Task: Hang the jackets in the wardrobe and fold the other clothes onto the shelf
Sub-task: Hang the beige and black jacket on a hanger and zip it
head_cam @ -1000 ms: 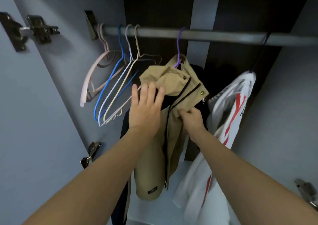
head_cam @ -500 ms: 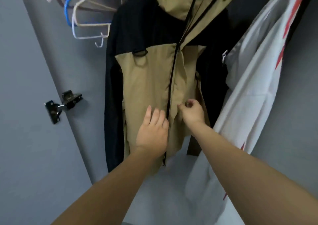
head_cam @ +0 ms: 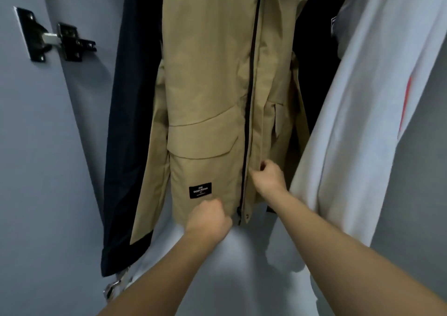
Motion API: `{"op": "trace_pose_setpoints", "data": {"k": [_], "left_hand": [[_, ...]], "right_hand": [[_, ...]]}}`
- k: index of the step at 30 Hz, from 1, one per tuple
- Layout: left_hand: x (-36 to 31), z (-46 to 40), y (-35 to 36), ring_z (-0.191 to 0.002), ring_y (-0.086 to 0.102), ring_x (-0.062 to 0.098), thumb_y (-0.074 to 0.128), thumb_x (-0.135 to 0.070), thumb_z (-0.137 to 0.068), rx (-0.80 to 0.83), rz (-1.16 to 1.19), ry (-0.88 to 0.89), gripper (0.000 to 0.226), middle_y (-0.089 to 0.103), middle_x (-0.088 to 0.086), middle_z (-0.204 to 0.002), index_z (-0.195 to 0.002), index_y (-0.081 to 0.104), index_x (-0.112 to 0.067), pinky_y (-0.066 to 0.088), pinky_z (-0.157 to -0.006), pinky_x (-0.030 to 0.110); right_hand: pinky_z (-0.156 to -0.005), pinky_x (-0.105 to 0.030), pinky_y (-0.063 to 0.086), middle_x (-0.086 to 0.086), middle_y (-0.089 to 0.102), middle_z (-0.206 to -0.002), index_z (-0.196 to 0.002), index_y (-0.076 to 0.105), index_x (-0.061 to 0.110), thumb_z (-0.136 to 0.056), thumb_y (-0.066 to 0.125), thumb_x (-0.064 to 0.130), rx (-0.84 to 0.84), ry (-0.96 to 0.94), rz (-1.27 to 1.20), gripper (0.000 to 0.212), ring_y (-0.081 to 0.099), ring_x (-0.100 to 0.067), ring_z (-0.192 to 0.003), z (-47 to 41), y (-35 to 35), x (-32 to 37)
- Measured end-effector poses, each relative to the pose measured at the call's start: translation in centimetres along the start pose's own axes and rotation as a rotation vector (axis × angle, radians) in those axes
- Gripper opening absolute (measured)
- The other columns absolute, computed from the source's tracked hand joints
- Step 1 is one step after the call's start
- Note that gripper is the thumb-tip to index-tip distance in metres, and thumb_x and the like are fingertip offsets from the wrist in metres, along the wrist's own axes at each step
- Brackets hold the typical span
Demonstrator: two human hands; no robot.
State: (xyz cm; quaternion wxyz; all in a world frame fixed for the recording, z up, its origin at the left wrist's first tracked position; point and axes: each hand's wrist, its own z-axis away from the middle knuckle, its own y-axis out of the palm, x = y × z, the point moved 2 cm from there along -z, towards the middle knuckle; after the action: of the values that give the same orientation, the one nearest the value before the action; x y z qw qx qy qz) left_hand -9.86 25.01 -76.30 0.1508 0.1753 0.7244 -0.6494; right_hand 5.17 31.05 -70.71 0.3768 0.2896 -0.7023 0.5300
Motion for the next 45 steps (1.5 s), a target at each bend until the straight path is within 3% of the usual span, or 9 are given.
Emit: {"op": "trace_pose_setpoints", "data": {"k": [8,12,17,21,26,32,36,40,45], "left_hand": [[-0.6,-1.4,7.0,-0.082,0.05,0.027,0.047,-0.015,-0.095,0.204,0.785,-0.456,0.019,0.052,0.009,-0.085,-0.077,0.052,-0.013,0.045,-0.077,0.037],[-1.2,-1.4,10.5,-0.126,0.051,0.031,0.056,-0.033,-0.095,0.242,1.262,-0.715,0.05,0.051,0.012,-0.14,-0.137,0.049,-0.008,0.041,-0.104,0.042],[-2.2,-3.0,11.6,-0.113,0.049,0.016,0.066,-0.031,-0.092,-0.047,1.655,-0.705,0.055,0.052,-0.008,-0.135,-0.142,0.046,-0.022,0.041,-0.107,0.039],[-2.4,-3.9,11.7,-0.111,0.054,0.01,0.072,-0.025,-0.087,-0.101,1.726,-0.651,0.045,0.059,-0.012,-0.122,-0.13,0.057,-0.022,0.046,-0.101,0.031],[-2.4,-4.5,11.6,-0.109,0.063,0.019,0.055,-0.024,-0.096,-0.204,1.844,-0.643,0.034,0.066,0.004,-0.123,-0.128,0.058,-0.014,0.048,-0.103,0.032],[-2.5,-3.4,11.3,-0.085,0.065,0.014,0.078,-0.016,-0.082,-0.091,1.603,-0.4,0.045,0.073,0.005,-0.11,-0.122,0.063,0.001,0.041,-0.056,0.022],[-2.8,-2.4,9.9,-0.084,0.056,0.012,0.071,-0.019,-0.089,0.048,1.477,-0.324,0.034,0.069,0.002,-0.103,-0.119,0.067,-0.002,0.033,-0.054,0.022],[-1.1,0.7,9.0,-0.081,0.06,0.007,0.057,-0.029,-0.099,0.114,1.397,-0.219,0.02,0.072,-0.009,-0.101,-0.112,0.069,-0.02,0.036,-0.06,0.024],[-0.4,4.1,6.8,-0.09,0.066,0.008,0.066,-0.03,-0.089,0.168,1.422,-0.169,0.032,0.073,-0.006,-0.11,-0.119,0.067,-0.02,0.044,-0.07,0.025]], "right_hand": [[-0.088,-0.04,0.05,-0.013,0.063,-0.11,-0.118,0.058,0.004,-0.097,0.056,0.018,-0.008,0.24,-0.306,0.026,0.06,-0.03,-0.098,1.2,2.9,-8.7],[-0.103,-0.045,0.042,-0.014,0.052,-0.135,-0.138,0.043,0.016,-0.101,0.048,0.035,-0.083,0.398,-0.568,0.042,0.051,-0.033,-0.119,1.3,3.1,-11.0],[-0.106,-0.043,0.043,-0.01,0.038,-0.149,-0.152,0.024,0.024,-0.1,0.048,0.042,-0.22,0.448,-0.721,0.06,0.047,-0.034,-0.129,1.0,2.9,-13.1],[-0.059,-0.021,0.046,-0.013,0.053,-0.104,-0.111,0.043,0.012,-0.096,0.055,0.009,-0.173,0.294,-0.51,0.02,0.051,-0.018,-0.076,1.3,3.2,-14.2],[-0.068,-0.029,0.049,-0.013,0.049,-0.11,-0.115,0.044,0.011,-0.1,0.051,0.011,-0.139,0.481,-0.943,0.016,0.056,-0.022,-0.084,1.2,3.2,-13.8],[-0.048,-0.02,0.049,-0.011,0.054,-0.096,-0.122,0.052,0.002,-0.098,0.056,0.009,-0.062,0.561,-1.18,0.026,0.049,-0.012,-0.062,2.6,3.2,-14.9],[-0.052,-0.02,0.047,-0.004,0.053,-0.074,-0.092,0.057,0.009,-0.095,0.059,0.015,0.165,0.601,-1.259,0.007,0.049,-0.011,-0.06,4.8,2.6,-15.5],[-0.062,-0.024,0.045,-0.009,0.067,-0.08,-0.1,0.057,0.014,-0.098,0.055,0.026,0.386,0.63,-1.204,0.012,0.056,-0.017,-0.07,6.7,1.4,-15.0],[-0.059,-0.02,0.044,-0.004,0.062,-0.077,-0.096,0.059,0.009,-0.096,0.056,0.011,0.351,0.529,-1.117,0.004,0.052,-0.011,-0.064,8.3,0.5,-14.3]]}}
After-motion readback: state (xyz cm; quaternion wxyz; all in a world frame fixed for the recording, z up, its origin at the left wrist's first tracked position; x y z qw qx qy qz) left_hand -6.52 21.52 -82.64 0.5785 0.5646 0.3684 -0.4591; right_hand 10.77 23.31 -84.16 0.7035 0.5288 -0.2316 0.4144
